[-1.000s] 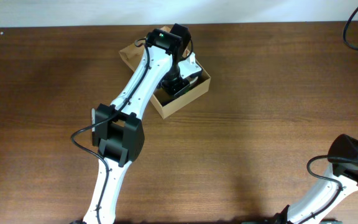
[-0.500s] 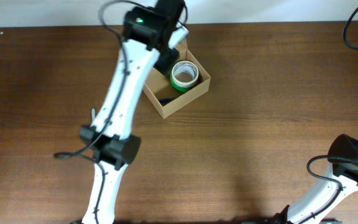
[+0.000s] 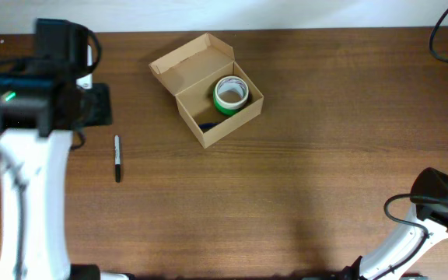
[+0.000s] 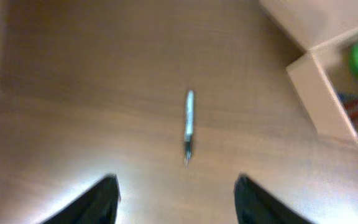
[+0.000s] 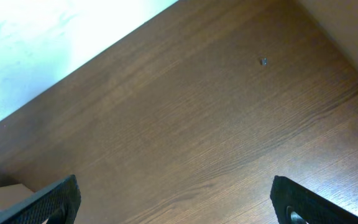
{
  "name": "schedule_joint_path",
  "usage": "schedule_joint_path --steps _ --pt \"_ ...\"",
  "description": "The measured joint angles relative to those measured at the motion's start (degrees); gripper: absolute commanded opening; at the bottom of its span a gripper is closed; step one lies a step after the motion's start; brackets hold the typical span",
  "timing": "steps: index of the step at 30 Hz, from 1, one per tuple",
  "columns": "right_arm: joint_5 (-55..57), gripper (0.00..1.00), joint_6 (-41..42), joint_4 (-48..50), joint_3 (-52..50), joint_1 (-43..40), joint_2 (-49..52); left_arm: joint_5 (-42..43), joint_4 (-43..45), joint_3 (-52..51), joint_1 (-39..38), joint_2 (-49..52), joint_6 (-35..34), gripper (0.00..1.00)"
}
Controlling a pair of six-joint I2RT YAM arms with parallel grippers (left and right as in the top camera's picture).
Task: Pack container
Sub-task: 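Move the left gripper to the black marker and grasp it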
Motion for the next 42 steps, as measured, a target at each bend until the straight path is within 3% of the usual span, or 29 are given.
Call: schedule_joint_path --steps 5,10,22,34,42 --pt "0.0 0.99 0.0 0.0 0.0 0.0 0.0 4.0 23.0 -24.5 1.9 5.2 -2.6 0.65" --pt "0.0 0.99 0.0 0.0 0.0 0.0 0.0 8.4 30.8 -37.1 4.2 9.0 -4.9 0.64" --pt "0.0 0.99 0.0 0.0 0.0 0.0 0.0 10.7 33.7 -39.0 8.3 18.3 -1.1 0.56" --pt "0.0 0.99 0.0 0.0 0.0 0.0 0.0 13.6 35.4 -38.9 13.4 21.4 8.0 0.53" --pt "0.0 0.99 0.0 0.0 0.0 0.0 0.0 14.4 37.1 -38.9 13.5 22.6 9.9 0.50"
